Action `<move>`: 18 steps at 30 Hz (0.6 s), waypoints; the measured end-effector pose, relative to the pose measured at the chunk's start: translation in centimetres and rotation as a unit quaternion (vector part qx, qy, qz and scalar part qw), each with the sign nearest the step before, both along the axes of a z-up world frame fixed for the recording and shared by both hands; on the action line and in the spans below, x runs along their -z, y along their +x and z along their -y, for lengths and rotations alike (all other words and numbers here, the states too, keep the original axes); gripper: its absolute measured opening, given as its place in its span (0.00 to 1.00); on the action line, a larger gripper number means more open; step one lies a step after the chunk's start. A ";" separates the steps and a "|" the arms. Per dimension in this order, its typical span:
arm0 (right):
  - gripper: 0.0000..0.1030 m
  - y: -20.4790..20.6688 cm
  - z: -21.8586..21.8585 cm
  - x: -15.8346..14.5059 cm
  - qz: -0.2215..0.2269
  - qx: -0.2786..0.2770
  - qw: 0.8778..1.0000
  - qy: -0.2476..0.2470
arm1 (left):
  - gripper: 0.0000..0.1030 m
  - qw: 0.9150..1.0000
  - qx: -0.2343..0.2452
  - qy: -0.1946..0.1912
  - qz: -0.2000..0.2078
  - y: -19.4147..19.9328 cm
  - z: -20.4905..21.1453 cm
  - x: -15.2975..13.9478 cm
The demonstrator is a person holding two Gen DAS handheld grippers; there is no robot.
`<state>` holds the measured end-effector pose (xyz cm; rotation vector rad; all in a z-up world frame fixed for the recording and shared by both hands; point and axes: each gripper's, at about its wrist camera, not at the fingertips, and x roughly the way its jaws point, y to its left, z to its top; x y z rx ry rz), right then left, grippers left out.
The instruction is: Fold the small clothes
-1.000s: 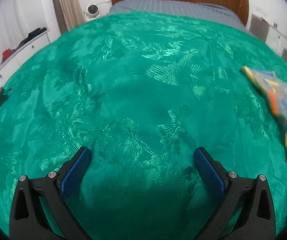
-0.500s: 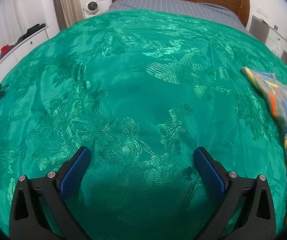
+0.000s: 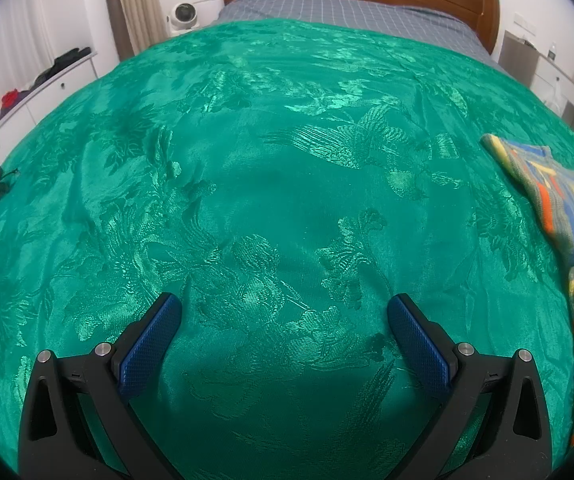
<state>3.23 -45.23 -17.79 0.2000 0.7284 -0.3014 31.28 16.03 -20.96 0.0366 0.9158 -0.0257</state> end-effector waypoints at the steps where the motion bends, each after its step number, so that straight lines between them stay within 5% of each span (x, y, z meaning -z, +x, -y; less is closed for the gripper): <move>1: 0.97 0.0 0.0 0.0 0.000 0.000 1.000 0.000 | 1.00 1.000 0.000 0.000 0.000 0.0 0.0 0.0; 18: 0.97 0.0 0.0 0.0 0.001 0.000 1.000 0.000 | 1.00 1.000 0.000 0.000 0.000 0.0 0.0 0.1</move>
